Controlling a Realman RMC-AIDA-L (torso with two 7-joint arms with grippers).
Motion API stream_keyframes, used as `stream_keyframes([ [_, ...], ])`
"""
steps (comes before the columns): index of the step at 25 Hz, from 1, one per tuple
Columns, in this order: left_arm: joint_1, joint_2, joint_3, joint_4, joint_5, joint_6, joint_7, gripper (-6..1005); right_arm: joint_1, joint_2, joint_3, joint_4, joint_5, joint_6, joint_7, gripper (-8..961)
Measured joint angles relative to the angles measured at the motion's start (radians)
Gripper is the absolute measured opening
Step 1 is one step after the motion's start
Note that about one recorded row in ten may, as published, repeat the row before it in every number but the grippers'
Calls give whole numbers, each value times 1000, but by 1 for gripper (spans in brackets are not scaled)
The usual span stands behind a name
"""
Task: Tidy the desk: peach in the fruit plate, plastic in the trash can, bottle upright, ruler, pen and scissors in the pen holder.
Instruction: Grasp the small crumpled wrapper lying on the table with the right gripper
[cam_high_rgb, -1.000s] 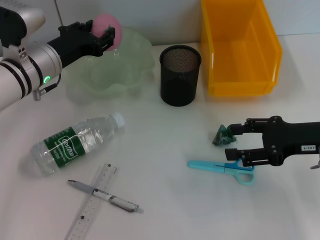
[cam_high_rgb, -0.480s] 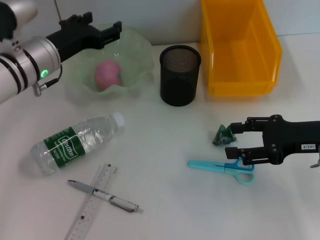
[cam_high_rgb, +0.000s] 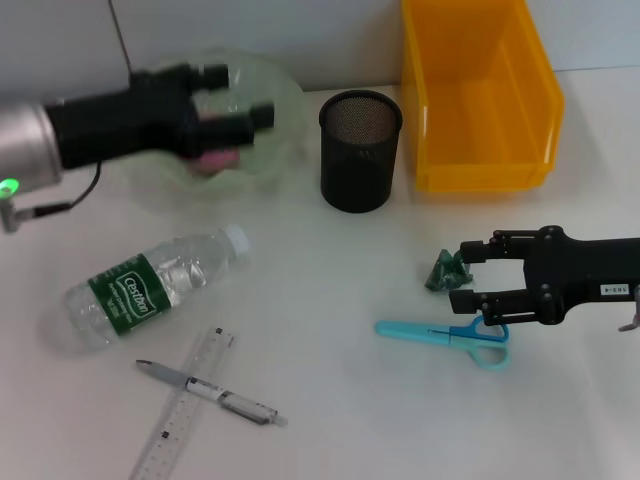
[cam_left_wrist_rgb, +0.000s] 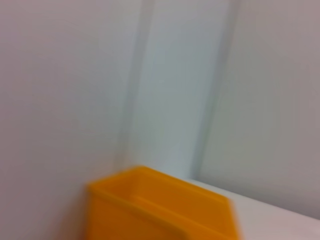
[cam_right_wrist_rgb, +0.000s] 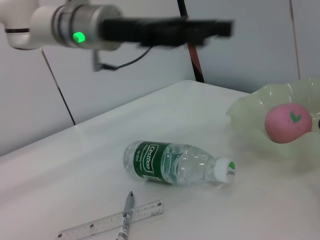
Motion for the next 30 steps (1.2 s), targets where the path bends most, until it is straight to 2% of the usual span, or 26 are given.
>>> stream_keyframes([
  [1,48,33,-8,59,70,183,-38,858,0,0,0,0,0,0,0,763],
  [2,65,45,-8,70,82,243,-39,857,-1,-1,1,0,0,0,0,763],
  [6,82,64,-18,69,132,348,-47,856,2,-6,1,-1,1,0,2,763],
  [8,83,62,-25,62,166,378,-49,855,5,-8,1,-3,1,-3,3,763],
  [10,88,45,-33,56,258,400,-52,854,9,-9,1,-12,1,-7,5,763],
  [13,91,32,-34,56,297,400,-52,852,11,-9,-4,-39,1,-10,22,763],
  [15,99,14,-46,56,335,397,-42,852,14,-9,-8,-53,-2,-11,41,763],
  [21,104,0,-74,55,376,394,-28,852,32,-14,-11,-96,-5,-47,123,763],
  [22,104,0,-74,55,376,394,-28,852,62,-14,-21,-158,-15,-71,235,763],
  [23,105,-2,-80,55,377,396,-28,852,62,-14,-21,-158,-15,-71,235,762],
  [25,106,-4,-86,58,379,398,-28,852,100,-16,-56,-230,-43,-89,373,762],
  [30,110,-6,-91,62,380,395,-27,852,225,-34,-196,-401,-206,-114,698,762],
])
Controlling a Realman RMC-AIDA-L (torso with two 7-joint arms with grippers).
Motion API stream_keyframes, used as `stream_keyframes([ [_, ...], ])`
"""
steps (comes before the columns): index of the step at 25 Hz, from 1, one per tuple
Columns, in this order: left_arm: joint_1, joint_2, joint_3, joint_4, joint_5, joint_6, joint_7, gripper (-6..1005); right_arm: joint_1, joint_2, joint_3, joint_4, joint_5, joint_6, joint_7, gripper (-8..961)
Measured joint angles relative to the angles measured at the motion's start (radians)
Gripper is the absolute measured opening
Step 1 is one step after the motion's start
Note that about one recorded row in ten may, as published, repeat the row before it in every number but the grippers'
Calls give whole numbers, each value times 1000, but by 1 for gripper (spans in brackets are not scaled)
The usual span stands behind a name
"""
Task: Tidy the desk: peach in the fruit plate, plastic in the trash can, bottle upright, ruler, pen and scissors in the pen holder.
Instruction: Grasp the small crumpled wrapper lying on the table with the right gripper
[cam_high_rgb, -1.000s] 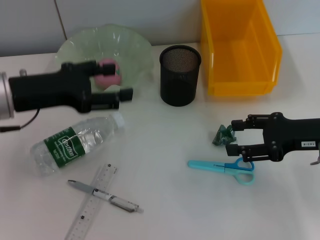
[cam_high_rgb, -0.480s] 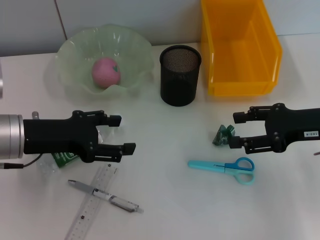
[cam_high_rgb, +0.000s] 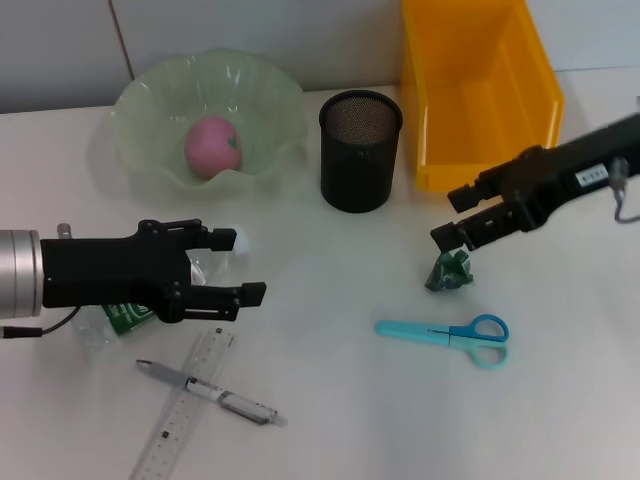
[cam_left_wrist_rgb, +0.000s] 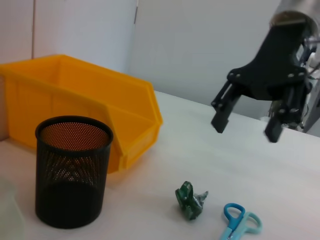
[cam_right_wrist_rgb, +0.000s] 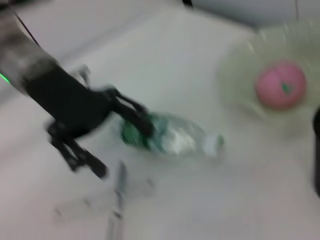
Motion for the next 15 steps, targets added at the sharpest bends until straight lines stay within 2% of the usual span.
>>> stream_keyframes([
  [3,-4,-2,-6,-1,2,-5,2,851,70,0,-80,-77,-163,-1,144,762],
  [7,-8,-3,-7,-6,6,-12,2,851,141,7,-158,-106,-339,-4,239,762],
  [10,-8,-4,-7,-6,6,-15,2,851,184,16,-196,-85,-424,-1,270,762],
  [15,-6,-6,-7,-7,6,-21,2,851,215,41,-213,-17,-499,39,266,762],
])
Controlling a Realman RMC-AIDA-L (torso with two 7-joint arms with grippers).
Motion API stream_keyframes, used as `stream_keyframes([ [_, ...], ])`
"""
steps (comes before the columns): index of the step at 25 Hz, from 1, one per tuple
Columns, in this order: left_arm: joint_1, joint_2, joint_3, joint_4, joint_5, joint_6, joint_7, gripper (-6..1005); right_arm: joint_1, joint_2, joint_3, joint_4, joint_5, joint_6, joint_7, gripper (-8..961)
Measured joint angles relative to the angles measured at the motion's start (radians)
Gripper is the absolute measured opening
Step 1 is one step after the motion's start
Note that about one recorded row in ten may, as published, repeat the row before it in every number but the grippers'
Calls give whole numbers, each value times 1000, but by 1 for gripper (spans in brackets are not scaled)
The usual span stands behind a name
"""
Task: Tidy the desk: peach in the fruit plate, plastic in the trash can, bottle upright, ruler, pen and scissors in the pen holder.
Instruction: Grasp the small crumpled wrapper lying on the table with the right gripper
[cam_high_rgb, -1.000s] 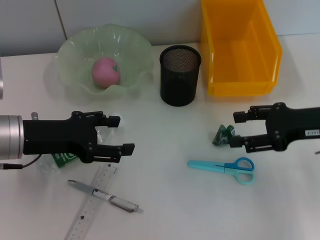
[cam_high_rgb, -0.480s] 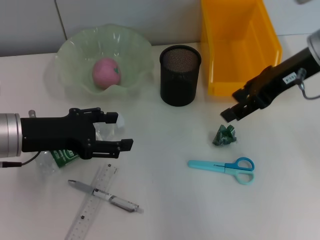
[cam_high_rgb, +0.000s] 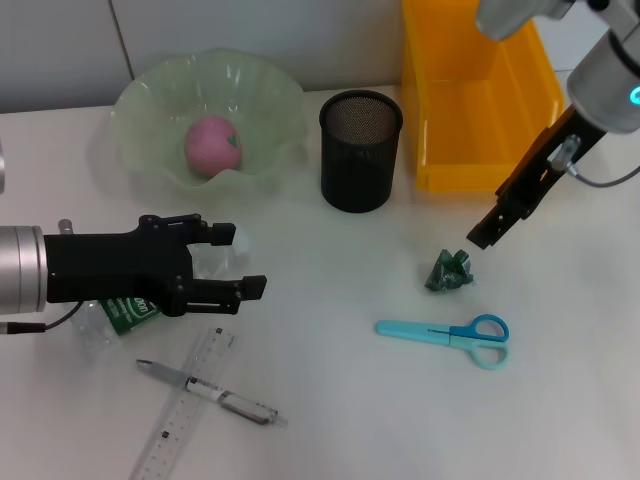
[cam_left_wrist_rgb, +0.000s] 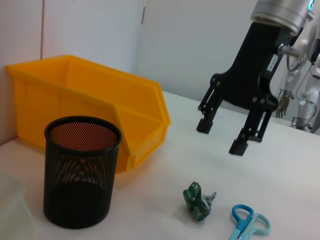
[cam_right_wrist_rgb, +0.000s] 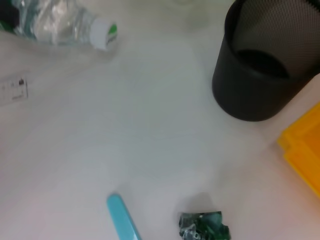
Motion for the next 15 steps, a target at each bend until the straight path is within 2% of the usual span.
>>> stream_keyframes([
  [8,0,-1,0,0,5,-1,0,851,7,10,-55,96,-5,89,-7,763],
  [15,-1,6,3,0,16,5,0,851,3,21,-59,115,-3,124,-19,763],
])
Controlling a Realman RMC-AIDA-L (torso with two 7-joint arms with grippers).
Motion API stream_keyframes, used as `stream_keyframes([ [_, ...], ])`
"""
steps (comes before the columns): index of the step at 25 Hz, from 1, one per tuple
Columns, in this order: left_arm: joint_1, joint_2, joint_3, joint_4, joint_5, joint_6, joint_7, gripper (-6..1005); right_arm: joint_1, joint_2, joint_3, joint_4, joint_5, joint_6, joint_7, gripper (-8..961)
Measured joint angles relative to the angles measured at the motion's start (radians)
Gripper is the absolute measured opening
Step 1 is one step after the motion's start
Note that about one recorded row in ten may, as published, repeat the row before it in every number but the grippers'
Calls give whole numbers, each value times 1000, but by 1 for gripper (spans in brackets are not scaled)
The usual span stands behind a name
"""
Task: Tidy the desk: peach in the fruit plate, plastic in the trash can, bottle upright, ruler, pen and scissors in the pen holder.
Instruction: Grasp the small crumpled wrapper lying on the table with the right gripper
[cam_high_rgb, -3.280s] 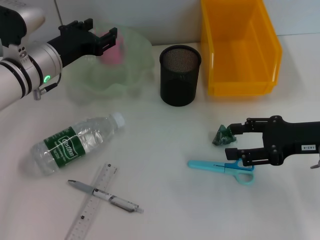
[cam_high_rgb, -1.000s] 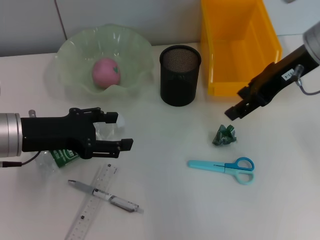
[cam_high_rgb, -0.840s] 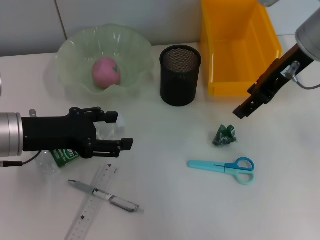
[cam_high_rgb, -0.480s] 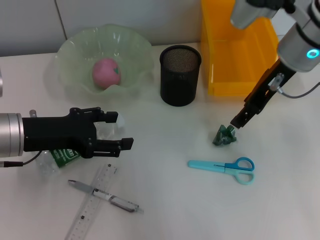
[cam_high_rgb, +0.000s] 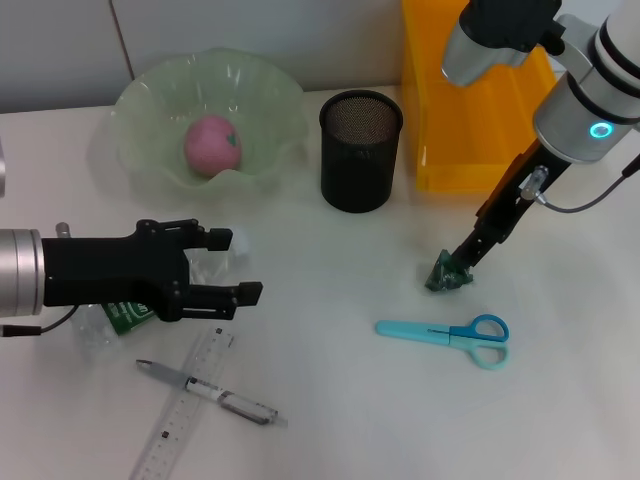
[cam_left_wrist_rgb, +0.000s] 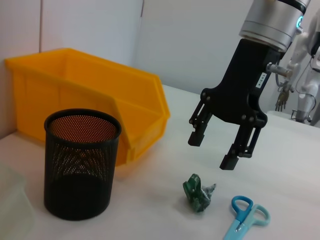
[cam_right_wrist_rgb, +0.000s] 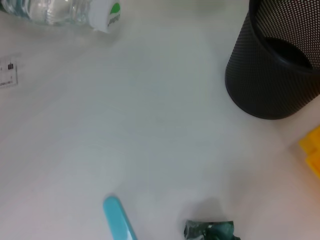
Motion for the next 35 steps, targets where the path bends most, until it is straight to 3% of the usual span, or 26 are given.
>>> stream_keyframes([
  [35,-1,8,-4,51,64,69,-1,850,2,19,10,3,10,-5,3,718],
])
